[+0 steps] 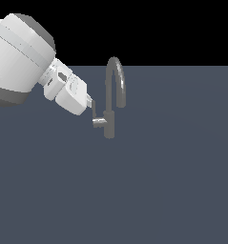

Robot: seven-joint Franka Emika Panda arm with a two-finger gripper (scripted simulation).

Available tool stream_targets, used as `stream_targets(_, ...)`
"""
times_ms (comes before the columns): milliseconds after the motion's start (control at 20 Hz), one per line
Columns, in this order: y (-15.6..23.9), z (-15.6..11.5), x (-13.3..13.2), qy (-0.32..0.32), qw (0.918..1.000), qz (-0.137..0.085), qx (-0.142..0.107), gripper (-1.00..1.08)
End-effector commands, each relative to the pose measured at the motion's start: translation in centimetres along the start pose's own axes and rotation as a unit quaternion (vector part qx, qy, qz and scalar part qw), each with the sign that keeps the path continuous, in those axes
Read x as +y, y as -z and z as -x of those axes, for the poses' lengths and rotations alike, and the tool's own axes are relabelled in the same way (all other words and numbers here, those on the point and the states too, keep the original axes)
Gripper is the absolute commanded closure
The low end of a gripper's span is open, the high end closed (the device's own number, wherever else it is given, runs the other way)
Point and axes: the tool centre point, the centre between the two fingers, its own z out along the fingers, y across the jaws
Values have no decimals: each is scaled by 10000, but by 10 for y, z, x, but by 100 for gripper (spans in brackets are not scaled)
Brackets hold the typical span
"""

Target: Turn on the faucet by rotating a designated handle.

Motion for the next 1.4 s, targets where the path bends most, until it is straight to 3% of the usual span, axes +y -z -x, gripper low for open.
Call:
stream_targets(0,2,-5,6,-23,10000,9,1,108)
stream_targets(400,6,-6,16,-10,10000,-27,-10,108)
stream_targets(1200,-7,-2,69,-25,10000,8,2,108)
stream_targets(1350,0,2,59,87,9999,-104,-49,108)
